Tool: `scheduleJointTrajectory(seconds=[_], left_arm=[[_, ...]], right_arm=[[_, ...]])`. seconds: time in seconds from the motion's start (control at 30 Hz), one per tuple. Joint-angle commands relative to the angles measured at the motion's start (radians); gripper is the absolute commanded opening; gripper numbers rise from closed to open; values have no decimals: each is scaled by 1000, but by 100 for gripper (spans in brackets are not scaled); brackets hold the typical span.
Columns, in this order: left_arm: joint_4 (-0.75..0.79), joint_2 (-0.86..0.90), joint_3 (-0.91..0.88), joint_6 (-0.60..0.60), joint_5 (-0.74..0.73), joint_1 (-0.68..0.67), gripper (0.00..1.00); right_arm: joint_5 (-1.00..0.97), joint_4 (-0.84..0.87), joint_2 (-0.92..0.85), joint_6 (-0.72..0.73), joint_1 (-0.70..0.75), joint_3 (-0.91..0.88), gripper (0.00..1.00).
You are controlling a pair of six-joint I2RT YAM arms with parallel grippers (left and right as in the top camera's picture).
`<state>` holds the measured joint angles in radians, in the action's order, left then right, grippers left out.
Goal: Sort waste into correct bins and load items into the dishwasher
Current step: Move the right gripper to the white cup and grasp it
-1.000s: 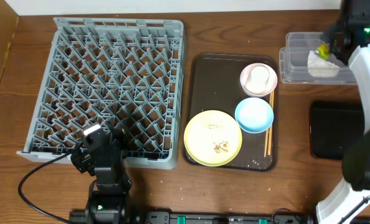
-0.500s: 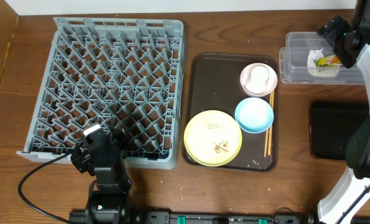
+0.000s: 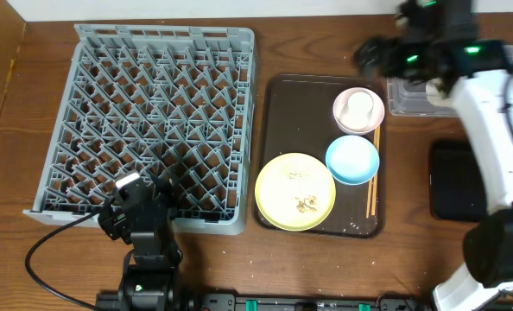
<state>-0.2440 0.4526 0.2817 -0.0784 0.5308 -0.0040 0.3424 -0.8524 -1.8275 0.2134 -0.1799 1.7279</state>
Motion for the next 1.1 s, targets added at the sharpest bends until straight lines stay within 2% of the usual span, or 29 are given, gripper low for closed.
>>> scheduleJointTrajectory(seconds=[0.0,0.2,0.4,0.53,0.87,1.07], left_arm=[[-3,-3,14,-2,12,1,100],[-3,-3,14,-2,12,1,100],[-3,-3,14,-2,12,1,100],[-3,-3,14,-2,12,1,100],[-3,-3,14,-2,12,1,100],[-3,-3,14,-2,12,1,100]], right_arm=[[-114,-64,-24,-73,-93,-30,99],[-271,-151,-30,-29,-235,-46,99],[-499,-97,-30,47,-305,-79,99],[-616,-59,-30,159,-303,-84,99],[-515,8,-75,168,-228,-89,99],[-549,2,-157,169,-225,-89,99]])
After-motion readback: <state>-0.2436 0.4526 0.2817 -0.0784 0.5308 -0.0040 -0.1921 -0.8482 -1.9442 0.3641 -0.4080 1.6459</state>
